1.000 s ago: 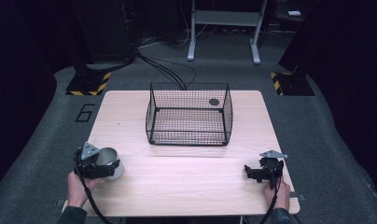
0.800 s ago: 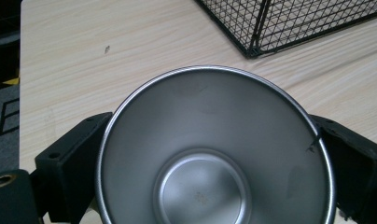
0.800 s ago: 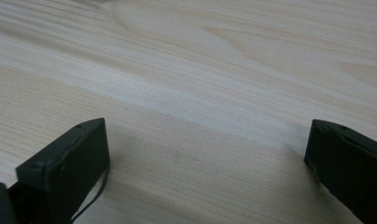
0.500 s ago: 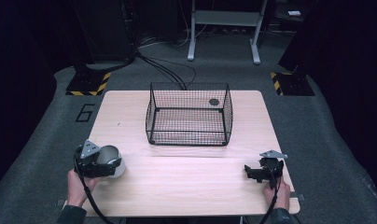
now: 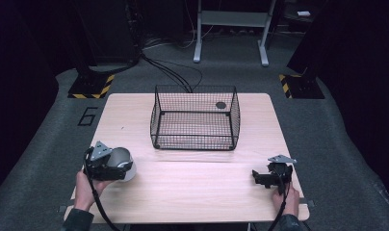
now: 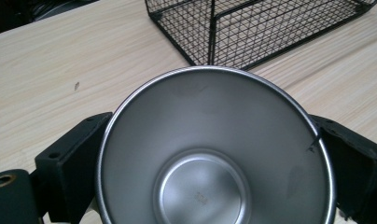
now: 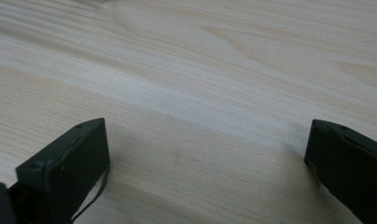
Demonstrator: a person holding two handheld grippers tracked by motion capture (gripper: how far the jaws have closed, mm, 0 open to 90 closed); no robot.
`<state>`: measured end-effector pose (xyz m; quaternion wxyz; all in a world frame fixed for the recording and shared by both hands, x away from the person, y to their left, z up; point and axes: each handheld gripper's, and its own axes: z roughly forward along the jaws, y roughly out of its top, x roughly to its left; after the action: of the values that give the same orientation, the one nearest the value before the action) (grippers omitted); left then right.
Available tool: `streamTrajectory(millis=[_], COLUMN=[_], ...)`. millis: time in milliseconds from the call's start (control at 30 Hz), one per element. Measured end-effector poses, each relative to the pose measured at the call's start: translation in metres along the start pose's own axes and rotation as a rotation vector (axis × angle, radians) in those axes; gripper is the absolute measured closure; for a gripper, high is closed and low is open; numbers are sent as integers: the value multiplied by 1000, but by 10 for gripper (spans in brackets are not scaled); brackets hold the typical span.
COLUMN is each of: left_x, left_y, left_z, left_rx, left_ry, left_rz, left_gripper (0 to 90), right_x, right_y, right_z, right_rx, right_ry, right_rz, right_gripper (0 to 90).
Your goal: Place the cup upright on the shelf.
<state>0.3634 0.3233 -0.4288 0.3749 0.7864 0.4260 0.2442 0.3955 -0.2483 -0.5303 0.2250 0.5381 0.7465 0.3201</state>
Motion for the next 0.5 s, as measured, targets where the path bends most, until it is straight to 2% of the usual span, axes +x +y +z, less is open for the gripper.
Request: streamTrajectory(millis=[500], left_x=[-20], left_y=[17], left_z=[10], left_rx=[1], left_ry=[-53], left_rz=[55], left_gripper=[64], right_x=[0], right_y=[0], right_z=[0], right_rx=[1], right_ry=[-1], right_rz=[0], right_gripper=[0])
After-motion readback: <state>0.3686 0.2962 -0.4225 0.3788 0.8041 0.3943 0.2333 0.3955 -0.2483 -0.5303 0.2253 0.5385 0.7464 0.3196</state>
